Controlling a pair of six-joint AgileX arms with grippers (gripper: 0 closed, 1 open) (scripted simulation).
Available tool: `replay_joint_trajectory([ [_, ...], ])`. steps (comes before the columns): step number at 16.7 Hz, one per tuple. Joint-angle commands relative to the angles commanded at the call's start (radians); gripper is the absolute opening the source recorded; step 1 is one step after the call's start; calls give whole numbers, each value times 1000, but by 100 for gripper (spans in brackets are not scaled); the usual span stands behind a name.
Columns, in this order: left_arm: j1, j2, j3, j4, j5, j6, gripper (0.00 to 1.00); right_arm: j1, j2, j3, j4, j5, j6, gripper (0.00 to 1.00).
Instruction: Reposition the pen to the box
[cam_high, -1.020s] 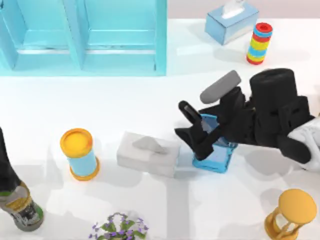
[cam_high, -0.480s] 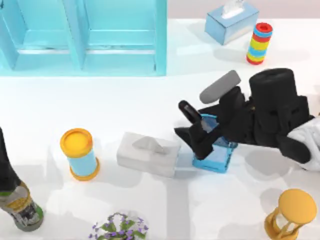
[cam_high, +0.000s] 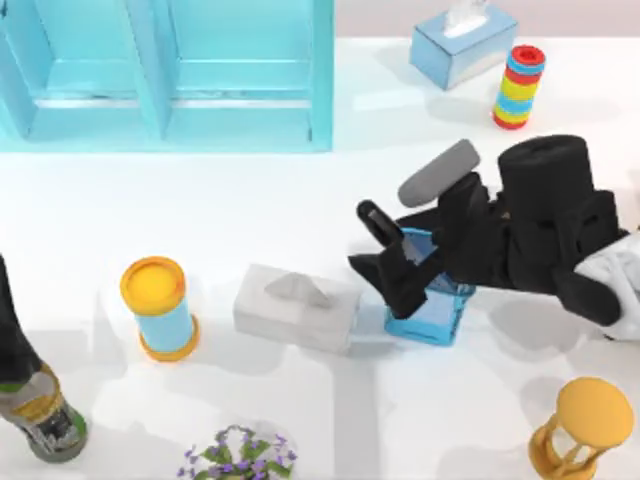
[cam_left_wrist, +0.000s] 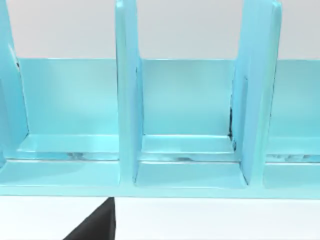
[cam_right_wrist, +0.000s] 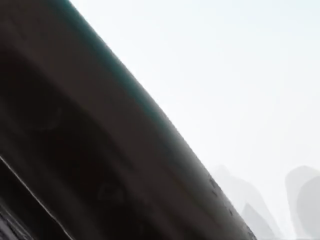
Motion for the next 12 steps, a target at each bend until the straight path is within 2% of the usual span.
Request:
replay_joint_trajectory([
  [3, 0, 0, 0, 0, 0, 0, 100, -6, -45, 40, -61, -54, -48, 0],
  [6, 0, 0, 0, 0, 0, 0, 100, -47, -130, 112, -212, -142, -130, 0],
  [12, 0, 0, 0, 0, 0, 0, 100, -299, -326, 242, -690, -311, -300, 0],
])
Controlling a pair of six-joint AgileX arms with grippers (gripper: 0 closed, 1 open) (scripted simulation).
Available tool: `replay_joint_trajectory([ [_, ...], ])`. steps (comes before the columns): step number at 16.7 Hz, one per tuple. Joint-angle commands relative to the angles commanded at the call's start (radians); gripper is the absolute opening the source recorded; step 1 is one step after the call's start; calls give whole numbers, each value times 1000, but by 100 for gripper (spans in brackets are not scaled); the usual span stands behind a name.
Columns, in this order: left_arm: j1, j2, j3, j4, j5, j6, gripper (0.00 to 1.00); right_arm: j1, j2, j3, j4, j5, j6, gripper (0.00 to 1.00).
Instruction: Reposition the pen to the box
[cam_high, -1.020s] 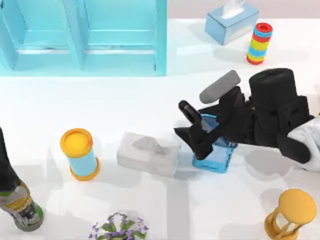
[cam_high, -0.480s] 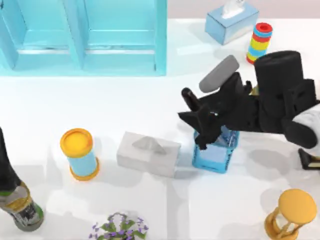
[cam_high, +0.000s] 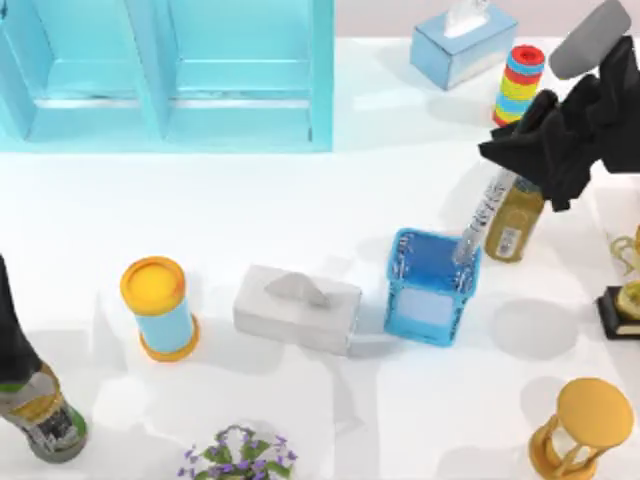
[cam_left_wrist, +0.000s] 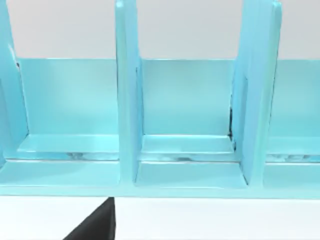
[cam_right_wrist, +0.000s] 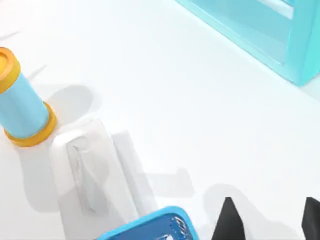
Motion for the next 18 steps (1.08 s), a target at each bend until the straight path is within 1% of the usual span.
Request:
replay_joint_trajectory([
  [3, 0, 0, 0, 0, 0, 0, 100, -132, -59, 21, -155, -45, -53, 0],
  [5, 0, 0, 0, 0, 0, 0, 100, -181, -86, 31, -204, -61, -73, 0],
  [12, 0, 0, 0, 0, 0, 0, 100, -189, -90, 34, -222, -62, -72, 0],
  [15, 0, 0, 0, 0, 0, 0, 100, -219, -104, 63, -288, -44, -72, 0],
  [18, 0, 0, 0, 0, 0, 0, 100, -285, -125, 130, -394, 2, -103, 0],
])
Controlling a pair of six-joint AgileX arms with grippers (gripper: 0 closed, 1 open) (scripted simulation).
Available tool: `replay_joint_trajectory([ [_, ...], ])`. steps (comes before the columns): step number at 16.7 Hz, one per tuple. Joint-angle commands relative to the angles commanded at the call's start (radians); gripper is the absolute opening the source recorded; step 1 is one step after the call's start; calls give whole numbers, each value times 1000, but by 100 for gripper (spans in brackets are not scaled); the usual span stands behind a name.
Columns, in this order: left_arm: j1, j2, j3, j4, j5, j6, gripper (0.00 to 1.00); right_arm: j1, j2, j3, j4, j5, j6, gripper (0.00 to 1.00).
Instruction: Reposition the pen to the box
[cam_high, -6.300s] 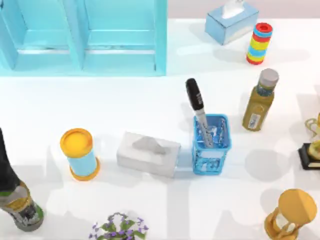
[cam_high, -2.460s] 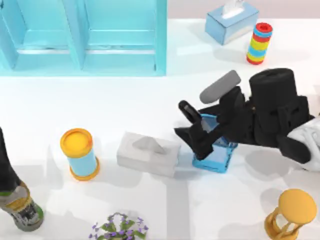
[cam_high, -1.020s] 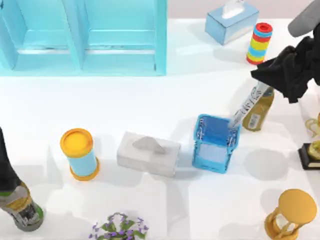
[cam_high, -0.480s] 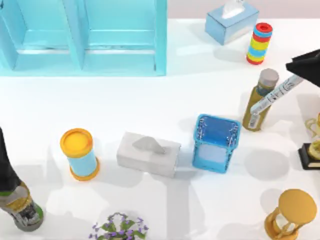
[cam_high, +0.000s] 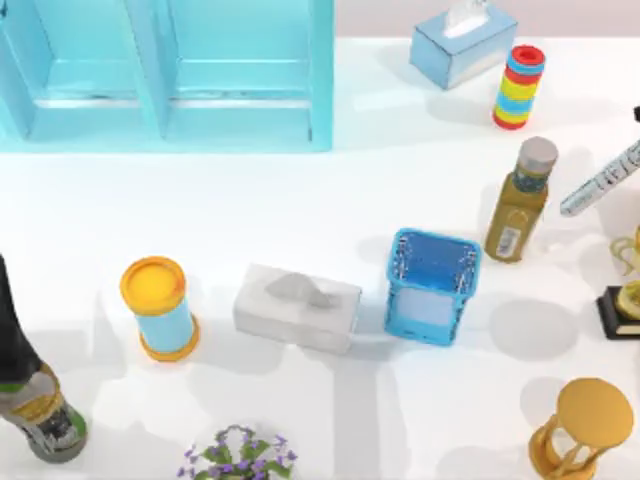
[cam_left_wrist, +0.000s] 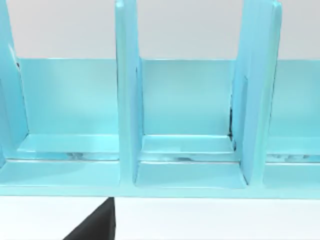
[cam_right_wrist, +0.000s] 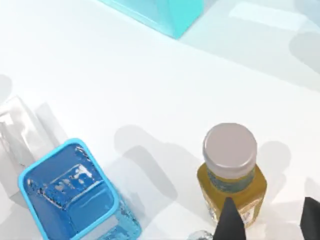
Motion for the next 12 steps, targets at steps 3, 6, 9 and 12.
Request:
replay_joint_trajectory([
  [3, 0, 0, 0, 0, 0, 0, 100, -99, -24, 99, -129, 72, -66, 0],
  [6, 0, 0, 0, 0, 0, 0, 100, -214, -28, 193, -271, 165, -143, 0],
  [9, 0, 0, 0, 0, 0, 0, 100, -322, -12, 258, -394, 260, -205, 0],
  [12, 0, 0, 0, 0, 0, 0, 100, -392, 12, 284, -472, 326, -236, 0],
])
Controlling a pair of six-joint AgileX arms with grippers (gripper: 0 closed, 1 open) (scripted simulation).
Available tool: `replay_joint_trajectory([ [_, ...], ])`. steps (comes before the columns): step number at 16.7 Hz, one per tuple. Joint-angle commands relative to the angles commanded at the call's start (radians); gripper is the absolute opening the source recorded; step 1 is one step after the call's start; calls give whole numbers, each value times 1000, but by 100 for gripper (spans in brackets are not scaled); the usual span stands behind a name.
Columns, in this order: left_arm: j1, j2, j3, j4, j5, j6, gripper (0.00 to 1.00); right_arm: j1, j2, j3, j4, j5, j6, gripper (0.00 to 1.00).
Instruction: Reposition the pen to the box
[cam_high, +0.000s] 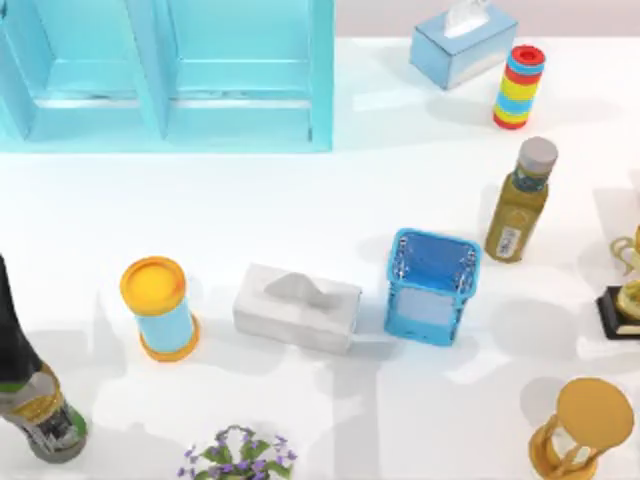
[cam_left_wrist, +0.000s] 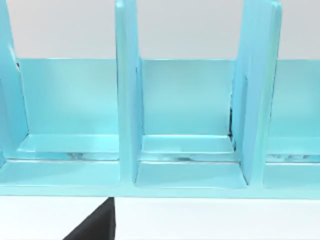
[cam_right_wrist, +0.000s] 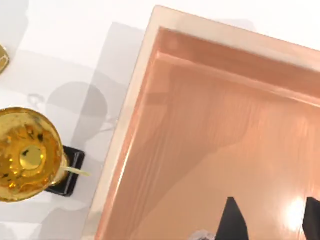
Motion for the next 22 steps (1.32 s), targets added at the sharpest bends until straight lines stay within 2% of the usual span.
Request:
replay_joint_trajectory([
  [7, 0, 0, 0, 0, 0, 0, 100, -2, 2, -16, 9, 7, 1, 0],
  [15, 0, 0, 0, 0, 0, 0, 100, 29, 10, -230, 241, 26, 32, 0],
  [20, 0, 0, 0, 0, 0, 0, 100, 31, 10, -248, 259, 27, 34, 0],
  [22, 0, 0, 0, 0, 0, 0, 100, 31, 10, -248, 259, 27, 34, 15],
])
